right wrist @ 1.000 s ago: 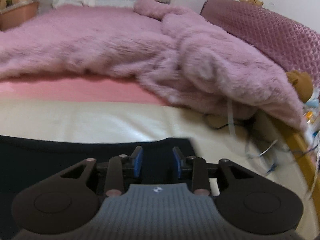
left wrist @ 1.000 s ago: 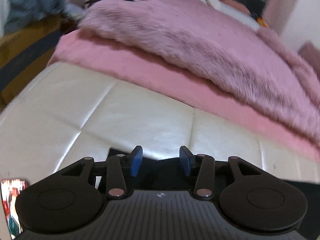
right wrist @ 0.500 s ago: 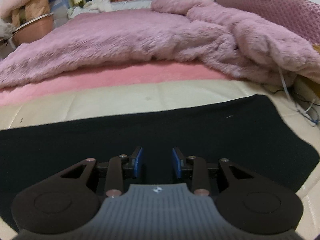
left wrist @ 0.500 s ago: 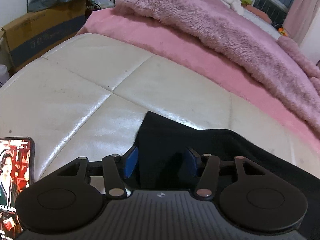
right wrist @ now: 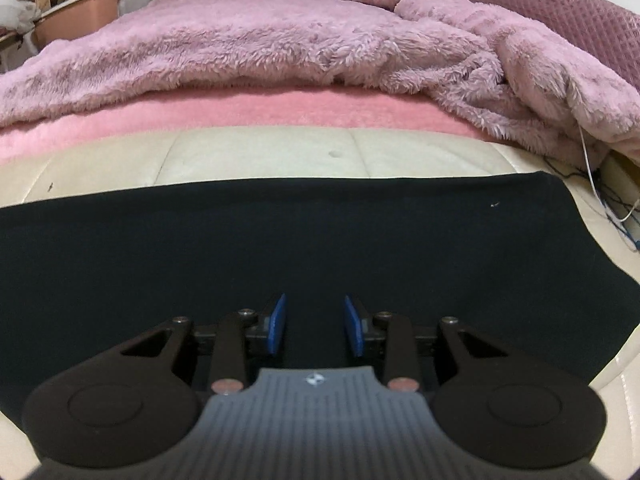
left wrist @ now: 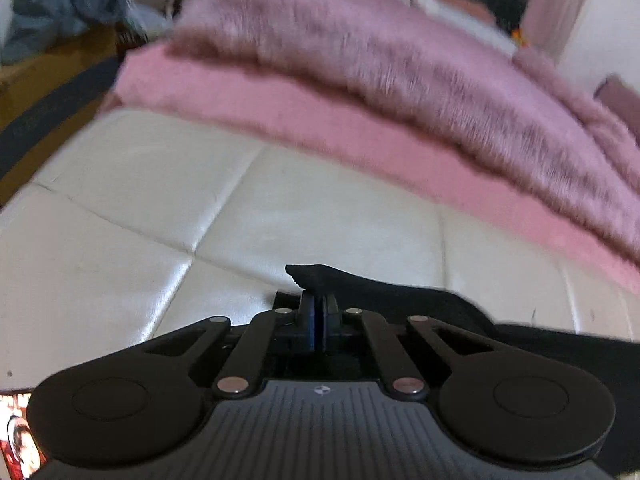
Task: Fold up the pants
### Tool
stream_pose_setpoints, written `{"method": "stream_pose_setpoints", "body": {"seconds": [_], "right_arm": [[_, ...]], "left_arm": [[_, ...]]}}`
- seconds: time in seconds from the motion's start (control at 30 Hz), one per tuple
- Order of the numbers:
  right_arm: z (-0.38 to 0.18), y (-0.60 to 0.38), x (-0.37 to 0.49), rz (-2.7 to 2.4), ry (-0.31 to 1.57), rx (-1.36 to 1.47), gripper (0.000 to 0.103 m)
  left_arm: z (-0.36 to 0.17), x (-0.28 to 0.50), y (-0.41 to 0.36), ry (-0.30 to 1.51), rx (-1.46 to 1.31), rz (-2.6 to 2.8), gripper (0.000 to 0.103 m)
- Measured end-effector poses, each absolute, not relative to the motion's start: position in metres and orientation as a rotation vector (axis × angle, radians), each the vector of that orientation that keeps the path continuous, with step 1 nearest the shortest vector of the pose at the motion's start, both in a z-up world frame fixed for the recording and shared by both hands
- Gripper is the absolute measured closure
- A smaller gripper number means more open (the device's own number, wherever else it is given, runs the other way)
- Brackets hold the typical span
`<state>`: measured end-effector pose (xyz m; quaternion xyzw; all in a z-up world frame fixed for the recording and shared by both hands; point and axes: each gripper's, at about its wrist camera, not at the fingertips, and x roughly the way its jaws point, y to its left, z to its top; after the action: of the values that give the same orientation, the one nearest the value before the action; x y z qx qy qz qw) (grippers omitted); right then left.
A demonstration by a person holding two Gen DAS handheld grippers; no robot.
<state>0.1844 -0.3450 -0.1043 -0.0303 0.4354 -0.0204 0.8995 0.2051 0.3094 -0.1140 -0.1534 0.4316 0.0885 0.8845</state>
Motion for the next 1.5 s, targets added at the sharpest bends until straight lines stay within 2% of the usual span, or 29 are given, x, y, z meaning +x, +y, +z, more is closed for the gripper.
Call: {"method": "stream_pose_setpoints", "body": {"seconds": [0.03,0.17,0.2,0.37,0.67,0.77,0.9,0.93,1.0,1.07,1.37,1.43,1.47,1.5], "right_arm": [[-0.103,-0.344,0.184,-0.042,0.901,-0.070,0.075],[-0.093,-0.332,0.177,-0.016,0.881,-0.107,0.075],[-0.090,-0.328,0.174,-0.002,0.877,-0.121,0.075],[-0.080,-0.314,0.160,0.038,0.883,-0.125,0.075],[-0.078,-0.294,0.129,0.103,0.892,-0.088,0.074],[-0.076,-0.292,0.120,0.114,0.889,-0.078,0.074],[-0.070,-0.291,0.104,0.151,0.891,-0.086,0.066],[-0.069,-0.291,0.101,0.163,0.895,-0.091,0.065],[-0.069,-0.290,0.094,0.191,0.913,-0.115,0.065],[-0.070,-0.287,0.086,0.222,0.925,-0.164,0.066],[-0.087,-0.232,0.060,0.434,0.889,-0.644,0.067],[-0.092,-0.223,0.057,0.454,0.866,-0.732,0.083],[-0.094,-0.221,0.057,0.456,0.863,-0.764,0.103],[-0.094,-0.221,0.058,0.454,0.868,-0.766,0.103]], "left_arm": [[-0.116,0.208,0.312,0.917,-0.312,0.199,0.092],[-0.106,0.195,0.325,0.862,-0.380,0.243,0.061],[-0.102,0.188,0.327,0.844,-0.418,0.251,0.059],[-0.095,0.150,0.327,0.855,-0.630,0.259,0.059],[-0.136,0.110,0.325,0.764,-1.093,0.289,0.059],[-0.147,0.110,0.323,0.764,-1.158,0.323,0.059],[-0.152,0.111,0.323,0.733,-1.165,0.373,0.059],[-0.152,0.110,0.324,0.731,-1.158,0.378,0.060],[-0.150,0.112,0.325,0.739,-1.131,0.392,0.087],[-0.147,0.112,0.325,0.742,-1.096,0.394,0.099],[-0.131,0.119,0.330,0.756,-1.012,0.358,0.103],[-0.126,0.123,0.331,0.766,-0.984,0.344,0.103],[-0.122,0.125,0.332,0.770,-0.970,0.335,0.103],[-0.119,0.125,0.334,0.770,-0.960,0.331,0.103]]}}
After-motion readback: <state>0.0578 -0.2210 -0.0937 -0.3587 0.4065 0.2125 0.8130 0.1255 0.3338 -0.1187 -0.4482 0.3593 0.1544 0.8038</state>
